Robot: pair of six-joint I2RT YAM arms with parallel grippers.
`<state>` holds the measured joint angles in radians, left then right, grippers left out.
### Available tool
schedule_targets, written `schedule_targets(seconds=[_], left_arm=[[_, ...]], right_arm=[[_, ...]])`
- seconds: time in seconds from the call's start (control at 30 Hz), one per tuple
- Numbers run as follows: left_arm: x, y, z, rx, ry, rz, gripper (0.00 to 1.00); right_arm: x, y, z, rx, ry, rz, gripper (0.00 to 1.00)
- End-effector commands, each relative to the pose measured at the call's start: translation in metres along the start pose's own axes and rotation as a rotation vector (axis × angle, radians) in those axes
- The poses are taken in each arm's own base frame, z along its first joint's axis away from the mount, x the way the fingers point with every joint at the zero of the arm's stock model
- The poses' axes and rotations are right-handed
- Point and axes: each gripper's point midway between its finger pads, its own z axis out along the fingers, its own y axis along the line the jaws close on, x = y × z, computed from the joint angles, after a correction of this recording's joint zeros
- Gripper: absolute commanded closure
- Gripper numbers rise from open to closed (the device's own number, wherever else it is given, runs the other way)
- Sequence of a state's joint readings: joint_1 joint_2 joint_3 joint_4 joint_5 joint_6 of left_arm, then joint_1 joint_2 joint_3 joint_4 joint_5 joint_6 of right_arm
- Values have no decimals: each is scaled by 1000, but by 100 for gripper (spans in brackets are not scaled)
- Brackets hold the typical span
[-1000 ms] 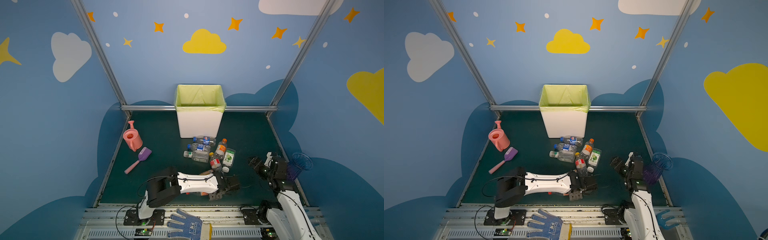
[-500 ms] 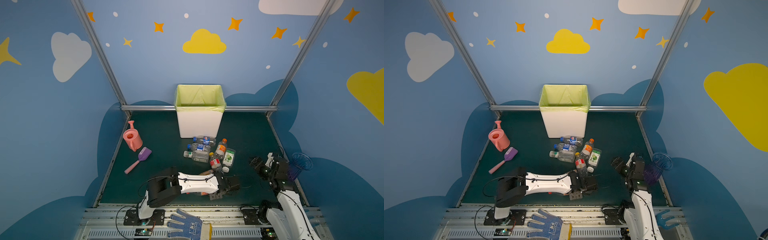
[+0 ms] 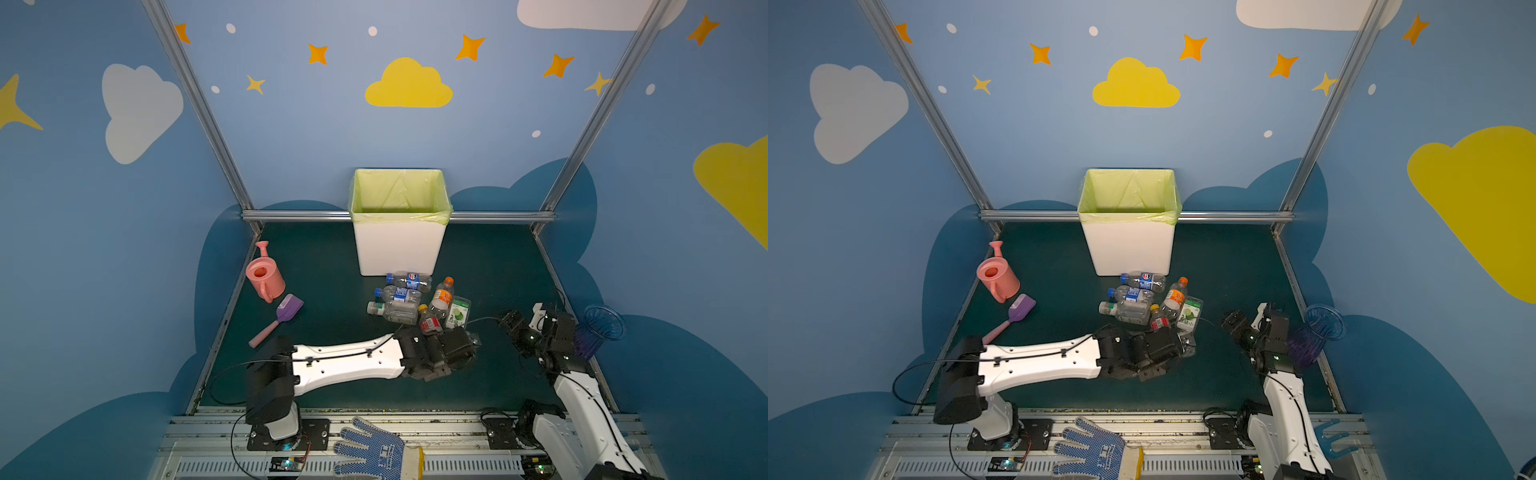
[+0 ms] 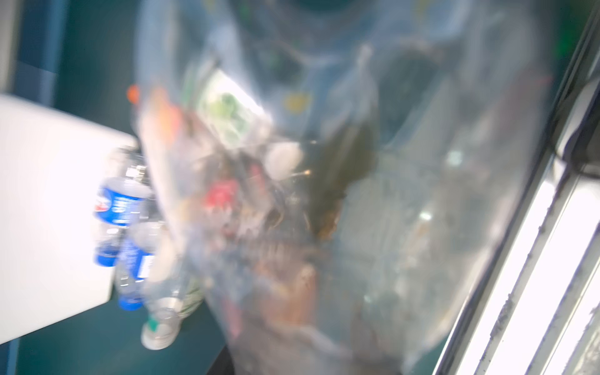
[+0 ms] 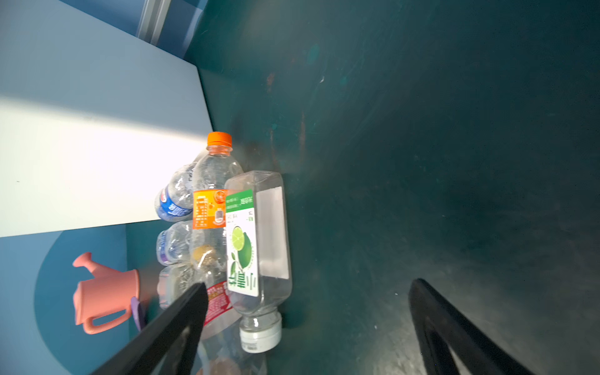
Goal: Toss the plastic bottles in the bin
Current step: 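Lift the clear bottle over the bin and open the left gripper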
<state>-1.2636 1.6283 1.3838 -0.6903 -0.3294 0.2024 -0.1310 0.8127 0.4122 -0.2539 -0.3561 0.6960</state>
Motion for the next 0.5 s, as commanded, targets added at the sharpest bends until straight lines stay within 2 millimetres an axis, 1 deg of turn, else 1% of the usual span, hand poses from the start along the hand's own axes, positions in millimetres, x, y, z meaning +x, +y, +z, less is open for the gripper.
schedule_targets(seconds=[0.0, 0.07, 0.17, 0.23, 0.3, 0.33, 0.37, 0.4, 0.47], left_arm=[[-20, 51, -36, -113, -128, -77, 58], [-35, 88, -68, -186, -241, -121, 58], [-59, 151, -128, -307, -462, -195, 57], [-70, 194, -176, -360, -615, -268, 56], [-77, 236, -229, -416, -775, -334, 56], [-79, 251, -250, -445, -833, -348, 56], [-82, 267, -274, -485, -898, -355, 55], [-86, 281, -298, -525, -965, -362, 55], [-94, 305, -327, -572, -1059, -367, 53]], right_arm=[[-20, 29, -3, -76, -26, -23, 5], [-26, 37, -1, -91, -21, -21, 5], [-33, 54, 6, -116, -1, -28, 6], [-36, 67, 10, -129, 16, -49, 6], [-38, 79, 16, -134, 37, -74, 6], [-38, 82, 18, -134, 48, -82, 6], [-42, 90, 19, -142, 47, -92, 6], [-42, 94, 20, -143, 53, -98, 6], [-44, 95, 23, -136, 54, -101, 6]])
